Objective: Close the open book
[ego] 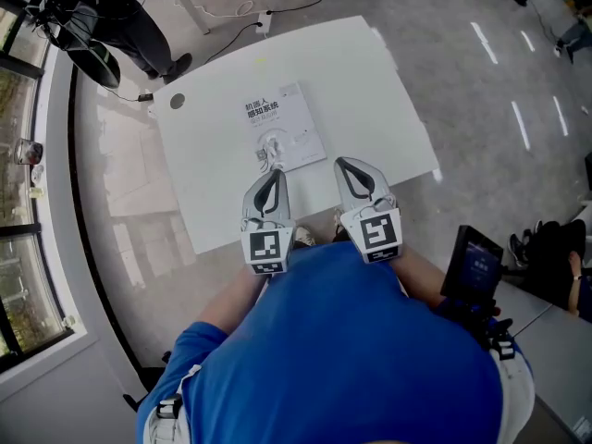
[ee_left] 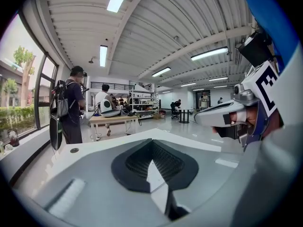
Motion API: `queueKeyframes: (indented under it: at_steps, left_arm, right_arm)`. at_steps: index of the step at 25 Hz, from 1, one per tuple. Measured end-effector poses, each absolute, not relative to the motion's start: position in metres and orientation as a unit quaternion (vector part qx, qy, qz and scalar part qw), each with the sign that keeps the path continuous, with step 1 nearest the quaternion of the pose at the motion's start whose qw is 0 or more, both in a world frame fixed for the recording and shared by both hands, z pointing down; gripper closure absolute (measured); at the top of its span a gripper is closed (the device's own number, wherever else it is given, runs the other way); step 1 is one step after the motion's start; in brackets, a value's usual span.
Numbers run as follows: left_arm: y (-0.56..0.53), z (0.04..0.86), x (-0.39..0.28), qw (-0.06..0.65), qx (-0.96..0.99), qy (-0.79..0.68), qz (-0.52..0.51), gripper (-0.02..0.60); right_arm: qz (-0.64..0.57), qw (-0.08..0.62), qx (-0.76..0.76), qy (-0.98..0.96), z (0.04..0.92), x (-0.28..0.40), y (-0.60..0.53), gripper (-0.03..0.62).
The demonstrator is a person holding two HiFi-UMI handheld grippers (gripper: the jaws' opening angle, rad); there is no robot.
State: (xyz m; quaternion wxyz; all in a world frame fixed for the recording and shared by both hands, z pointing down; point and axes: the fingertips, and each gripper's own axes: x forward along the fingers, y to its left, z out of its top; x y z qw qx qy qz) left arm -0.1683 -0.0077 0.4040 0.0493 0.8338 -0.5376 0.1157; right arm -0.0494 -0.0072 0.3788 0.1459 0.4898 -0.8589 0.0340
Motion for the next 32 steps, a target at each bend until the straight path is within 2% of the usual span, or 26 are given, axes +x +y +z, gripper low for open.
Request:
queueKeyframes:
  at_steps: [10,32]
  left_arm:
    - [-0.049,0.427,-0.141,0.058,0.817,-0.555,0.149,0.575]
    - [-0.094,0.535,-0.078,0.091,0.772,-0.536,0.329,0.574]
  right_arm:
    - [0.048,0.146,0.464,-0.872,0.398,-0.028,-0.056,0.591]
    - [0.111,0.168,0.419,-0.886,0.457,0.010,-0.104,0.591]
